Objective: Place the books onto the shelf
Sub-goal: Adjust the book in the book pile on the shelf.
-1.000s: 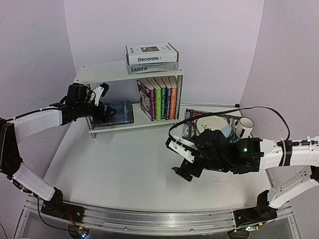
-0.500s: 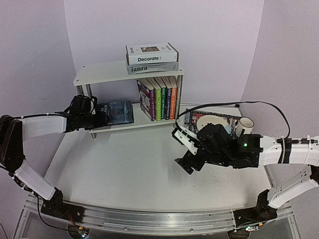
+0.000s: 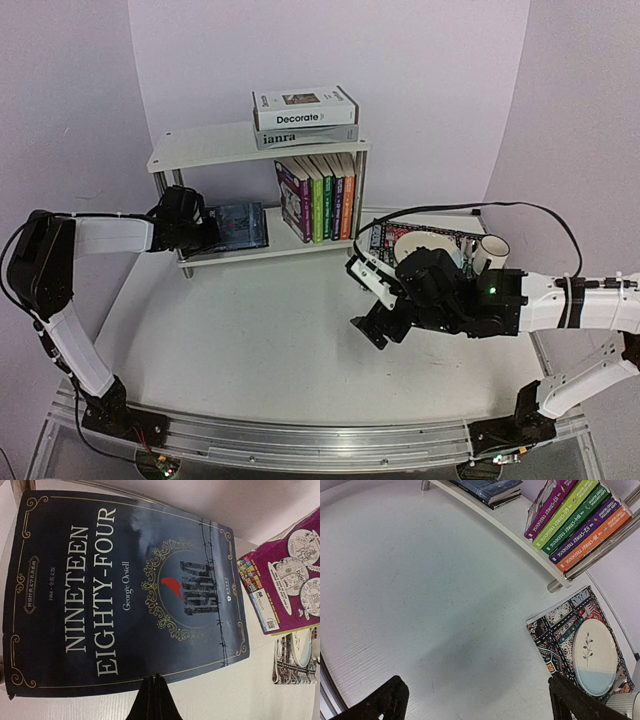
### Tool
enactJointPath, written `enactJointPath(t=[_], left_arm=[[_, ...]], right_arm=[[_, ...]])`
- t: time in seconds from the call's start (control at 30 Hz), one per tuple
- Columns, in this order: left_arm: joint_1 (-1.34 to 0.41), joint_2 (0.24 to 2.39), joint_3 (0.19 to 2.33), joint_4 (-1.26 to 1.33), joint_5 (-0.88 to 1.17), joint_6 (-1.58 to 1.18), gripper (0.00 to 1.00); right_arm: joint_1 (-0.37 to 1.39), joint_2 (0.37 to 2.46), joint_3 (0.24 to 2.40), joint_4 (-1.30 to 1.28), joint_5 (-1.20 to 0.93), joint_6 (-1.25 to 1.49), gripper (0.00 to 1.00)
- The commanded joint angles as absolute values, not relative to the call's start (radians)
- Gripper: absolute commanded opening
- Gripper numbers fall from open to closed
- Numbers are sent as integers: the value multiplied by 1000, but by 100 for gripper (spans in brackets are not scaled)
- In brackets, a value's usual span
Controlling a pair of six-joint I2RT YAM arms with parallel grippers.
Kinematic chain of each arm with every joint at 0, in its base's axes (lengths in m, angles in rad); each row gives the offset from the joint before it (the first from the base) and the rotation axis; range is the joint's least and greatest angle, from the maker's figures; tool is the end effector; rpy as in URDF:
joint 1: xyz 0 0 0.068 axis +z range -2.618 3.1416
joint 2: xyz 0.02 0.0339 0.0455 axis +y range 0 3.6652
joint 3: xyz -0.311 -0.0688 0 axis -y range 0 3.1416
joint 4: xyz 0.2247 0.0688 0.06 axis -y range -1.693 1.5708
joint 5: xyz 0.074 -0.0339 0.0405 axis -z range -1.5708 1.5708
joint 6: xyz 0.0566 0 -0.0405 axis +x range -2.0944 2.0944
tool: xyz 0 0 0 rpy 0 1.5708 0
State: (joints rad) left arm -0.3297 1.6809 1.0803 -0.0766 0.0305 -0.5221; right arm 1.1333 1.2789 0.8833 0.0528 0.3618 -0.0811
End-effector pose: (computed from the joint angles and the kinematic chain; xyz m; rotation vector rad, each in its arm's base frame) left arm 0.3544 -0.1231 0.2633 -0.2037 2.2852 -0.4860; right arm 0.1370 0.2456 0.3375 -0.8792 1.6930 0.3705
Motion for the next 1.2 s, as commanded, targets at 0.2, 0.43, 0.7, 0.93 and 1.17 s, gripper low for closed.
enactJointPath(t=[0.2,0.43,0.7,0.93,1.17], left_arm=[[-316,1684,1120,-101,84,-532,0],[-317,1620,1042,-117,92,-531,0],[-316,1653,1041,-120,91,-530,0],[-314,1689,1061,-120,79,-523,0],[-308,1718,1084,-120,74,-520,0]], right_arm=[[1127,1278,868,58,358,-58,98],[1123,1304,867,71,333,-52,98],[1121,1320,876,78,323,-52,98],[1119,1317,873,78,326,-49,98],[1113,1319,881,78,330,-55,98]])
